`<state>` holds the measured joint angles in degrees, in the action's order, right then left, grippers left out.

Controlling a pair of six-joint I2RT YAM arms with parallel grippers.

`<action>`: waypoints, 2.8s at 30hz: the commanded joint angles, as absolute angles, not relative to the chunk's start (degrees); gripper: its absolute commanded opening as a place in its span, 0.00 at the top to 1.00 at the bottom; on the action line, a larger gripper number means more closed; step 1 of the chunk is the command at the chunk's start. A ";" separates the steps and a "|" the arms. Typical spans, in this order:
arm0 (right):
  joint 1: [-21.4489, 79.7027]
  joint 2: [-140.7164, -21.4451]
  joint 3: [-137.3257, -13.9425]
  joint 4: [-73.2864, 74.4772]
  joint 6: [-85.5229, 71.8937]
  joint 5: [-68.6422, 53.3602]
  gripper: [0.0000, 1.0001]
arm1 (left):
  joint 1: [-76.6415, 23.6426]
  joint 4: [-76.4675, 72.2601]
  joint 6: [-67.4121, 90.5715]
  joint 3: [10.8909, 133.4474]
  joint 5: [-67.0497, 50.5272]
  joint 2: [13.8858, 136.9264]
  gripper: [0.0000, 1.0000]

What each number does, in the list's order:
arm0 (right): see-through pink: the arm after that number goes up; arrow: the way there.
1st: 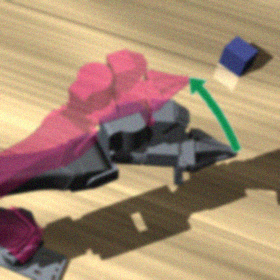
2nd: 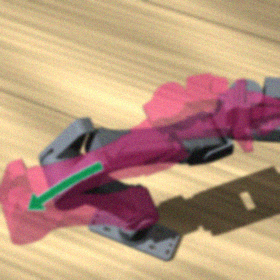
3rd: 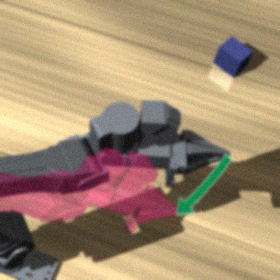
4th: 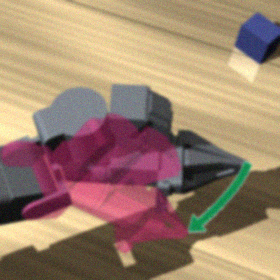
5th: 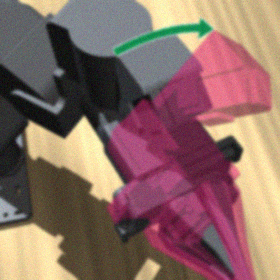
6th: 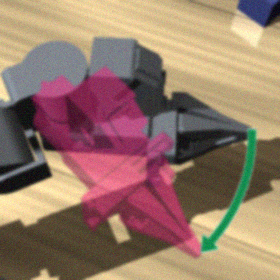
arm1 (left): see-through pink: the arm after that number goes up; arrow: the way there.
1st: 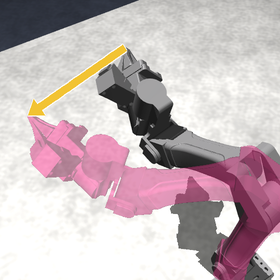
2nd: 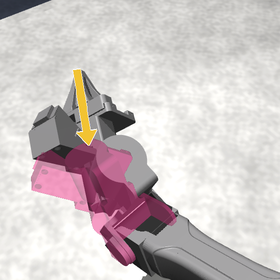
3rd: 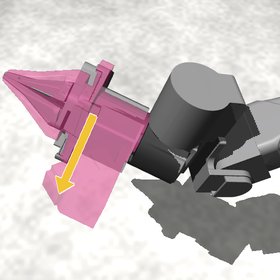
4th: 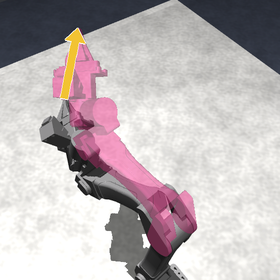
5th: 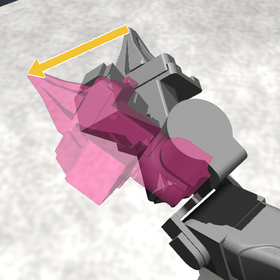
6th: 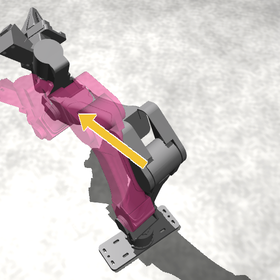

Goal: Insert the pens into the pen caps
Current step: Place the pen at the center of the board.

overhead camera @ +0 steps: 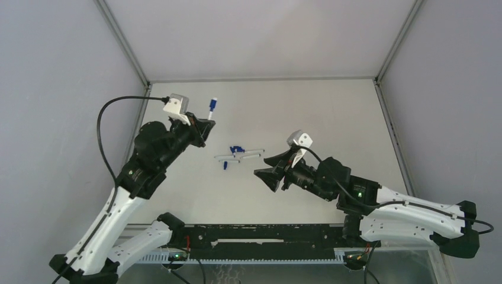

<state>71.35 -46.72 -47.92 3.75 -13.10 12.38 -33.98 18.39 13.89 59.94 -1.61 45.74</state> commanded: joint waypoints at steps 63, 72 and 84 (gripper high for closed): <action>70.96 -39.99 -39.73 16.89 -22.65 14.85 0.41 | -11.96 22.06 27.59 56.74 13.18 95.36 0.63; 70.49 -39.86 -39.73 17.22 -22.47 15.56 0.40 | -12.04 20.17 26.76 56.57 8.88 94.16 0.55; 70.14 -40.97 -39.73 16.78 -22.68 14.60 0.40 | -12.65 21.22 28.21 55.79 10.71 93.09 0.26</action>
